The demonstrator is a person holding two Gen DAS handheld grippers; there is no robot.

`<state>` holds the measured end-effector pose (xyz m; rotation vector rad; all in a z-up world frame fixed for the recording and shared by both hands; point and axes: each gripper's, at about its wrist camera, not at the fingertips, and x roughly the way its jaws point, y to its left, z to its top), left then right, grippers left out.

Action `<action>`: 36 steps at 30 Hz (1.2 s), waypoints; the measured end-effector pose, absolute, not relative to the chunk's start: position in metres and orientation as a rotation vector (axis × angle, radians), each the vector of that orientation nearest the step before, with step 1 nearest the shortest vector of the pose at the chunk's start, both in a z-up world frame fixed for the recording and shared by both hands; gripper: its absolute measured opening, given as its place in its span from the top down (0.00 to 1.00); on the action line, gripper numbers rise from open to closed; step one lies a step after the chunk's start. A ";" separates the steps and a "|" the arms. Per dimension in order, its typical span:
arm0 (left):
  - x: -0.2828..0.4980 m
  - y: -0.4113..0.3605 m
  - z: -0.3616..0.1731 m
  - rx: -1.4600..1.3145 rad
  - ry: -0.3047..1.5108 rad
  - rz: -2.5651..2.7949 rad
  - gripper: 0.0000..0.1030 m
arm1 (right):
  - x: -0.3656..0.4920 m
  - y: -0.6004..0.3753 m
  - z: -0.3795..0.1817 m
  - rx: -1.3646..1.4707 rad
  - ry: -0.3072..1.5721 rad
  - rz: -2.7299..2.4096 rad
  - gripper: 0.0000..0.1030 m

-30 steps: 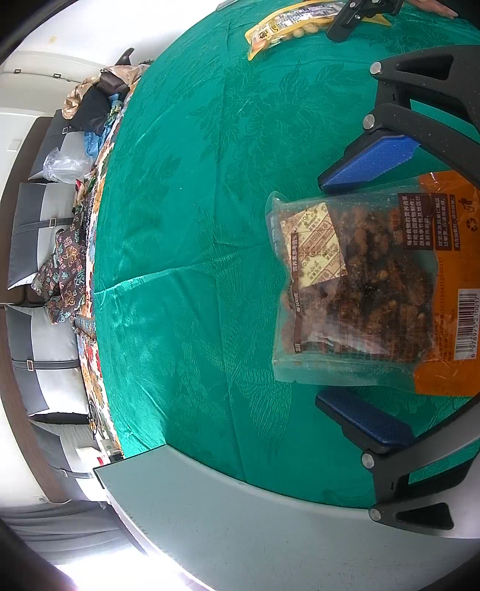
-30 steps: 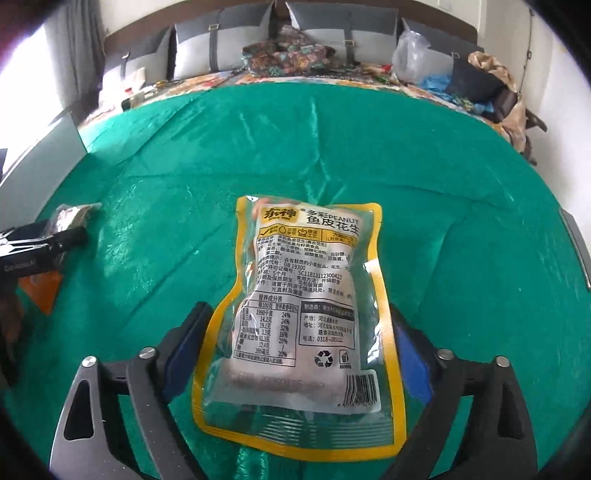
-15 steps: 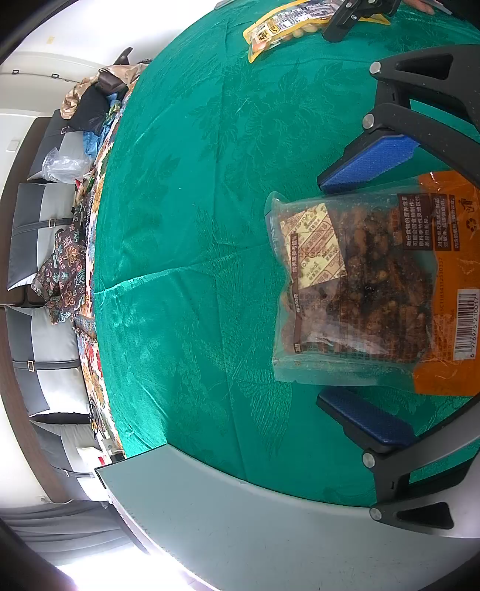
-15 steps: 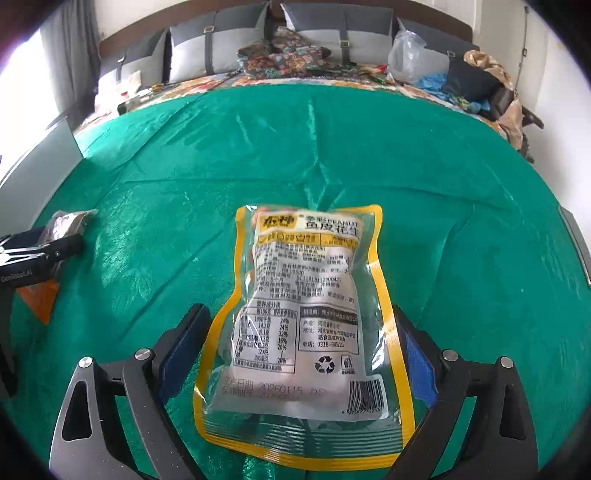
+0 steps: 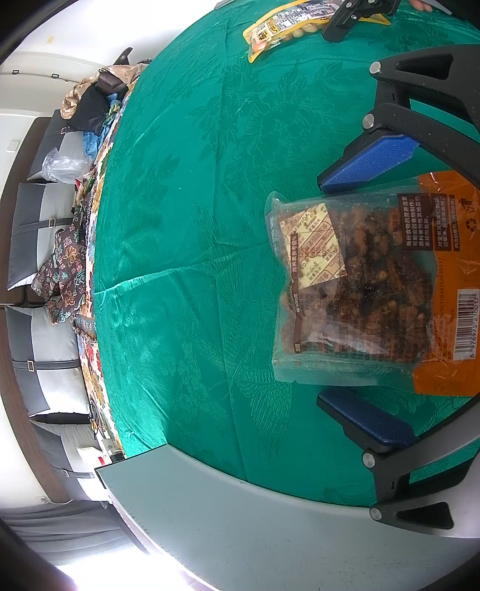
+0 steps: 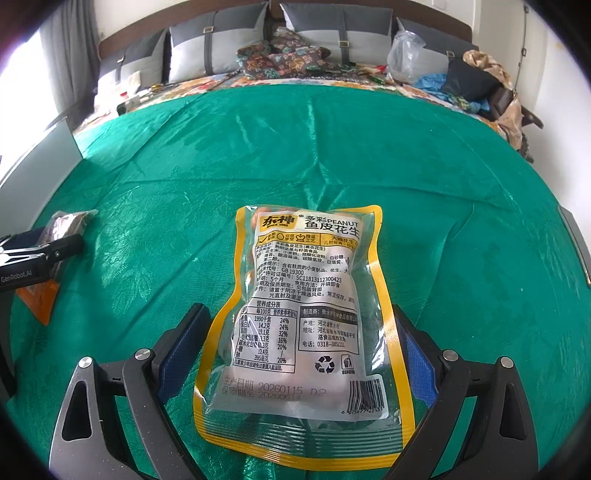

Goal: Organize snacks

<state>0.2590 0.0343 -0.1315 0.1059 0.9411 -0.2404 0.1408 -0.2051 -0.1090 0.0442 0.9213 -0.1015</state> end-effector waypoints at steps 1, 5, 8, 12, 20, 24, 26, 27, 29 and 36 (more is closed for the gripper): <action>0.259 0.035 -0.131 0.106 0.941 -0.240 0.00 | 0.141 -0.205 -0.109 0.044 0.921 -0.101 0.07; 0.259 0.035 -0.131 0.106 0.941 -0.240 0.00 | 0.141 -0.205 -0.109 0.044 0.921 -0.102 0.07; 0.259 0.034 -0.131 0.106 0.941 -0.240 0.00 | 0.141 -0.205 -0.109 0.044 0.921 -0.102 0.07; 0.259 0.034 -0.131 0.106 0.941 -0.240 0.00 | 0.142 -0.205 -0.109 0.044 0.921 -0.102 0.07; 0.259 0.034 -0.131 0.107 0.941 -0.241 0.00 | 0.142 -0.204 -0.110 0.043 0.922 -0.102 0.07; 0.259 0.034 -0.132 0.107 0.941 -0.241 0.00 | 0.143 -0.204 -0.110 0.043 0.922 -0.102 0.07; 0.259 0.034 -0.131 0.107 0.941 -0.241 0.00 | 0.143 -0.204 -0.110 0.043 0.922 -0.103 0.07; 0.259 0.034 -0.132 0.107 0.941 -0.241 0.00 | 0.143 -0.204 -0.110 0.043 0.922 -0.103 0.07; 0.259 0.034 -0.132 0.107 0.941 -0.241 0.00 | 0.143 -0.204 -0.110 0.043 0.922 -0.103 0.07; 0.259 0.034 -0.132 0.107 0.941 -0.241 0.00 | 0.143 -0.204 -0.110 0.043 0.922 -0.102 0.07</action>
